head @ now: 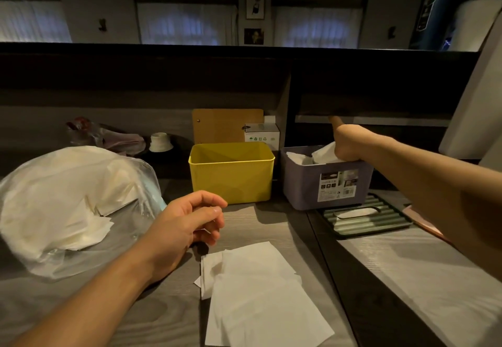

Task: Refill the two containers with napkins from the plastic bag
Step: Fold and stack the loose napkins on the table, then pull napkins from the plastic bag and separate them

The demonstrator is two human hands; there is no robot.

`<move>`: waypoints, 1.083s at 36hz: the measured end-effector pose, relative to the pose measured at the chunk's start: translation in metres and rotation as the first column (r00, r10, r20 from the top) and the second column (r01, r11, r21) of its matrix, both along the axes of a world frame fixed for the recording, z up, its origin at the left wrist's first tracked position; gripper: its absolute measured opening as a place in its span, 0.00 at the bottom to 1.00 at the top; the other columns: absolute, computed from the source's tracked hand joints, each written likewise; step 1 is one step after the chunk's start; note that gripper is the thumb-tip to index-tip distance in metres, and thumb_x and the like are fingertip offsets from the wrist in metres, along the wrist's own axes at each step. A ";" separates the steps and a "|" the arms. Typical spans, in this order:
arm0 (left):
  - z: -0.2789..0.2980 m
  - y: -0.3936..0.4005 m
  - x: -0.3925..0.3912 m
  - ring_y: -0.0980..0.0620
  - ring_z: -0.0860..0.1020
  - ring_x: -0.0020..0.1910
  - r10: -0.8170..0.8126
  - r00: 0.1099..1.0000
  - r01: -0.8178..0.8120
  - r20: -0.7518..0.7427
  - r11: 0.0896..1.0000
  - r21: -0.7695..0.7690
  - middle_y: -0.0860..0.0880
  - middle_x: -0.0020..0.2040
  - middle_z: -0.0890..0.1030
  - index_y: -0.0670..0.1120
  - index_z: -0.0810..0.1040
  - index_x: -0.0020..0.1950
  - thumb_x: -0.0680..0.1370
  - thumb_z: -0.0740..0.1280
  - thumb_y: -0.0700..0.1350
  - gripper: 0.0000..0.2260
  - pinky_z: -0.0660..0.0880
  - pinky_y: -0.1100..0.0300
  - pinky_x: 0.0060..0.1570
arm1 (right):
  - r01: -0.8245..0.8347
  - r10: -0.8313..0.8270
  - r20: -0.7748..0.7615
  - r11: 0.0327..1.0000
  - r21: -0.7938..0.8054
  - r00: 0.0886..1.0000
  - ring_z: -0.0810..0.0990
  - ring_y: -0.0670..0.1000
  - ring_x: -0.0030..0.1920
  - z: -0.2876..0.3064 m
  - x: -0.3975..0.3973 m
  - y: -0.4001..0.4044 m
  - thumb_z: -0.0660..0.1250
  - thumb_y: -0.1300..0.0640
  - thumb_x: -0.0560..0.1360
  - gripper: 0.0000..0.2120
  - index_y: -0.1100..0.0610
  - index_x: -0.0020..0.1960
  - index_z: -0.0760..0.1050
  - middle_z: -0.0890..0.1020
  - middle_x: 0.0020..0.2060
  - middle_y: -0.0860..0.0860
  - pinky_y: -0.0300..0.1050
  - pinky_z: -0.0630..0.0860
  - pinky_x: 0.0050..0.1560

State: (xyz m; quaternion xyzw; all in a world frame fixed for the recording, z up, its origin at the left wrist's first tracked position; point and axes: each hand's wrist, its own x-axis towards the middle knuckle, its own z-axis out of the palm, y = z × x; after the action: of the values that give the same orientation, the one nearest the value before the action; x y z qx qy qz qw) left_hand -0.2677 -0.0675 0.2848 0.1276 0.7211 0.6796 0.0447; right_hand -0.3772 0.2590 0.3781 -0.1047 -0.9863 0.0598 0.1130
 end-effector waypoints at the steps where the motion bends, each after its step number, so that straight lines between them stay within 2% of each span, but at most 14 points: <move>1: 0.000 0.000 0.000 0.49 0.78 0.36 -0.002 1.000 0.002 -0.001 1.000 -0.006 0.43 0.40 0.81 0.41 0.80 0.56 0.82 0.63 0.38 0.07 0.77 0.57 0.37 | 0.003 -0.003 0.004 0.999 0.040 1.000 0.78 0.59 0.49 0.000 0.001 -0.001 0.63 0.69 0.78 0.43 0.56 0.82 0.40 0.79 0.58 0.63 0.48 0.74 0.45; 4: 0.000 0.000 -0.001 0.49 0.78 0.36 -0.004 1.000 0.004 -0.006 1.000 -0.025 0.44 0.40 0.81 0.41 0.80 0.55 0.82 0.63 0.38 0.07 0.77 0.57 0.37 | 0.024 -0.018 -0.032 0.978 0.206 0.999 0.78 0.58 0.44 0.001 0.004 -0.002 0.63 0.68 0.78 0.38 0.57 0.81 0.46 0.80 0.52 0.62 0.49 0.76 0.40; 6: 0.000 0.000 -0.001 0.50 0.78 0.36 -0.007 1.000 0.007 -0.008 1.000 -0.026 0.44 0.39 0.81 0.41 0.80 0.55 0.82 0.63 0.38 0.07 0.77 0.57 0.37 | -0.003 0.035 -0.114 0.962 0.272 0.993 0.79 0.60 0.45 0.009 0.003 -0.002 0.65 0.66 0.78 0.27 0.60 0.75 0.60 0.77 0.46 0.60 0.51 0.79 0.41; 8: -0.001 0.000 -0.001 0.50 0.78 0.36 -0.012 1.000 0.011 -0.009 1.000 -0.024 0.44 0.39 0.81 0.41 0.80 0.55 0.82 0.63 0.38 0.07 0.77 0.58 0.37 | -0.030 0.072 -0.138 0.959 0.282 0.988 0.78 0.56 0.39 0.018 0.004 -0.008 0.67 0.63 0.78 0.15 0.62 0.63 0.72 0.75 0.39 0.55 0.47 0.75 0.34; 10: -0.001 0.000 -0.002 0.50 0.78 0.35 -0.010 1.000 0.010 -0.010 1.000 -0.029 0.44 0.39 0.81 0.41 0.80 0.55 0.82 0.63 0.38 0.07 0.77 0.58 0.37 | -0.070 0.079 -0.025 0.963 0.260 0.997 0.75 0.52 0.33 0.024 0.006 -0.017 0.69 0.57 0.79 0.05 0.60 0.49 0.77 0.75 0.35 0.53 0.41 0.68 0.28; 13: -0.002 -0.001 -0.003 0.50 0.78 0.35 -0.007 1.000 0.007 -0.009 1.000 -0.025 0.44 0.39 0.81 0.40 0.80 0.55 0.82 0.63 0.38 0.07 0.77 0.59 0.36 | -0.116 0.058 0.281 0.974 0.195 0.958 0.77 0.52 0.36 0.024 0.008 -0.029 0.70 0.55 0.78 0.11 0.56 0.39 0.72 0.76 0.37 0.53 0.42 0.75 0.34; 16: -0.002 0.000 -0.003 0.49 0.78 0.36 -0.018 1.000 0.018 -0.008 1.000 -0.019 0.43 0.39 0.81 0.40 0.80 0.55 0.82 0.63 0.38 0.07 0.77 0.58 0.36 | -0.105 0.006 0.395 0.968 0.229 0.919 0.76 0.51 0.37 0.016 0.004 -0.028 0.68 0.57 0.79 0.07 0.56 0.43 0.75 0.77 0.38 0.51 0.46 0.76 0.45; 22: 0.000 -0.001 -0.003 0.49 0.78 0.36 -0.014 1.000 0.014 -0.010 1.000 -0.025 0.43 0.39 0.81 0.40 0.81 0.54 0.82 0.64 0.38 0.06 0.77 0.58 0.36 | -0.131 0.010 0.357 0.939 0.318 0.934 0.73 0.50 0.36 0.017 0.007 -0.031 0.67 0.57 0.79 0.04 0.57 0.47 0.74 0.75 0.37 0.51 0.46 0.72 0.45; 26: 0.000 0.000 -0.001 0.49 0.79 0.37 -0.021 0.999 0.020 -0.027 0.998 -0.051 0.44 0.40 0.82 0.40 0.81 0.54 0.81 0.65 0.38 0.06 0.77 0.57 0.38 | -0.152 0.158 0.011 0.921 0.358 0.987 0.74 0.52 0.34 0.027 0.021 -0.043 0.67 0.59 0.78 0.01 0.57 0.49 0.76 0.76 0.37 0.53 0.44 0.70 0.32; 29: -0.002 0.000 0.001 0.51 0.81 0.40 -0.025 0.995 0.010 -0.092 0.988 -0.154 0.47 0.41 0.84 0.44 0.83 0.52 0.80 0.68 0.39 0.05 0.79 0.58 0.41 | -0.403 0.471 -0.263 0.874 0.272 0.842 0.80 0.53 0.43 0.019 0.052 -0.062 0.64 0.59 0.80 0.05 0.56 0.53 0.78 0.81 0.46 0.54 0.47 0.79 0.42; 31: -0.003 0.001 0.002 0.53 0.82 0.43 -0.028 0.989 -0.011 -0.147 0.966 -0.257 0.51 0.42 0.85 0.48 0.83 0.50 0.79 0.70 0.40 0.04 0.81 0.58 0.44 | -0.630 0.653 -0.191 0.757 0.173 0.732 0.81 0.48 0.48 0.006 0.083 -0.077 0.66 0.57 0.80 0.07 0.53 0.56 0.79 0.82 0.49 0.49 0.44 0.80 0.50; 33: -0.004 0.001 0.003 0.50 0.82 0.45 -0.039 0.981 -0.028 -0.192 0.942 -0.334 0.52 0.44 0.84 0.50 0.84 0.49 0.79 0.71 0.41 0.05 0.82 0.55 0.45 | -0.766 0.766 0.043 0.642 -0.026 0.641 0.79 0.42 0.51 -0.009 0.113 -0.093 0.68 0.51 0.79 0.12 0.49 0.62 0.77 0.80 0.53 0.44 0.39 0.78 0.54; 36: -0.004 0.000 0.004 0.55 0.82 0.44 -0.086 0.960 -0.057 -0.267 0.873 -0.485 0.56 0.45 0.84 0.54 0.83 0.49 0.78 0.71 0.42 0.07 0.81 0.54 0.48 | -0.753 0.787 0.359 0.601 -0.266 0.502 0.72 0.40 0.64 -0.032 0.140 -0.108 0.70 0.41 0.75 0.32 0.44 0.76 0.64 0.72 0.69 0.40 0.40 0.73 0.65; 39: -0.004 -0.006 0.004 0.62 0.81 0.47 -0.099 0.953 -0.085 -0.287 0.821 -0.564 0.60 0.46 0.83 0.58 0.82 0.52 0.78 0.71 0.45 0.07 0.78 0.61 0.51 | -0.777 0.784 0.400 0.587 -0.227 0.475 0.67 0.42 0.61 -0.050 0.143 -0.114 0.72 0.38 0.73 0.40 0.43 0.79 0.58 0.68 0.66 0.40 0.39 0.70 0.62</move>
State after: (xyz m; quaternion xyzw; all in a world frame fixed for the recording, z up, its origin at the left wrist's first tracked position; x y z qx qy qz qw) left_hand -0.2642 -0.0730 0.2805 0.2138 0.8886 0.4048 -0.0281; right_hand -0.2347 0.1454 0.3278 0.3434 -0.9208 0.0847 -0.1642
